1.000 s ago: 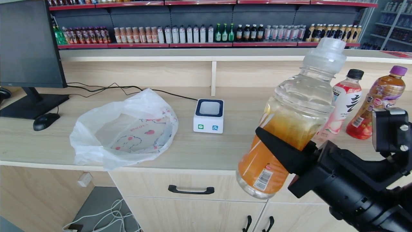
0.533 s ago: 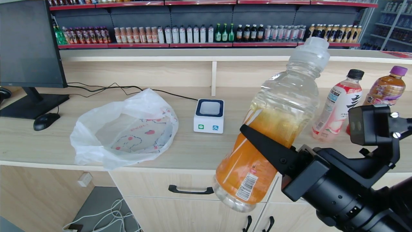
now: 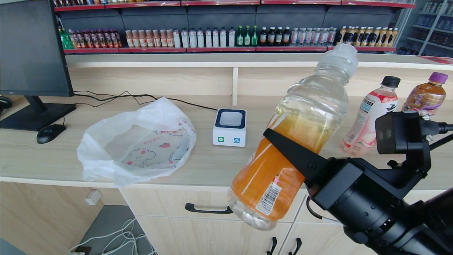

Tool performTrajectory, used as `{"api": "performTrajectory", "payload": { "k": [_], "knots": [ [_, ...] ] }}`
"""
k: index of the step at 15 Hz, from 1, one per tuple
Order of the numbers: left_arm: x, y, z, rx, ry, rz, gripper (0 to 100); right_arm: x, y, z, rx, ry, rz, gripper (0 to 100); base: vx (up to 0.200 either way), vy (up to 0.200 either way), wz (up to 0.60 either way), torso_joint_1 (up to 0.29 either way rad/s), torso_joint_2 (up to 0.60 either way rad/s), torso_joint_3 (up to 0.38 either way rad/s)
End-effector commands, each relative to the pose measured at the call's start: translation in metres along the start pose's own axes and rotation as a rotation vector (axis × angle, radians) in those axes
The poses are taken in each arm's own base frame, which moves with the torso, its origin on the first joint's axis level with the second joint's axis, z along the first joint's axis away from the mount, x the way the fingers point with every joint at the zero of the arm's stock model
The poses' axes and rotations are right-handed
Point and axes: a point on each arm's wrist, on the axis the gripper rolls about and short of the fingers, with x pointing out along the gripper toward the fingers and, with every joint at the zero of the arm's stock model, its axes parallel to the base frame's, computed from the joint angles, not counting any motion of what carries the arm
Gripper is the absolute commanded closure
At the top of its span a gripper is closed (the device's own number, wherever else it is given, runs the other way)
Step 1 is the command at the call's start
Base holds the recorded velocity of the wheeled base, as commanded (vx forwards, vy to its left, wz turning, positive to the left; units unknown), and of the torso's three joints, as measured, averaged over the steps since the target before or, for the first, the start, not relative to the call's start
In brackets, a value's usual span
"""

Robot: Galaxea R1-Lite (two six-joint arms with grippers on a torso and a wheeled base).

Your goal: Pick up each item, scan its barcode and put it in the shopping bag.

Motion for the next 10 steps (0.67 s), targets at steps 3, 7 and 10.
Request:
{"api": "performTrajectory", "payload": {
  "k": [3, 7, 10],
  "knots": [
    [0.0, 0.0, 0.0002, 0.0, -0.002, 0.001, 0, 0.0021, 0.0027, 0.0025, 0.031, -0.016, 0.01, 100, 0.0, 0.0, 0.0, 0.0, 0.0, 0.0],
    [0.0, 0.0, 0.0, 0.0, 0.0, 0.001, 0, 0.0014, 0.004, 0.0045, 0.035, -0.023, 0.014, 100, 0.0, 0.0, 0.0, 0.0, 0.0, 0.0],
    [0.0, 0.0, 0.0, 0.0, 0.0, 0.001, 0, 0.0017, 0.0046, 0.0053, 0.034, -0.026, 0.016, 100, 0.0, 0.0, 0.0, 0.0, 0.0, 0.0]
  ]
}}
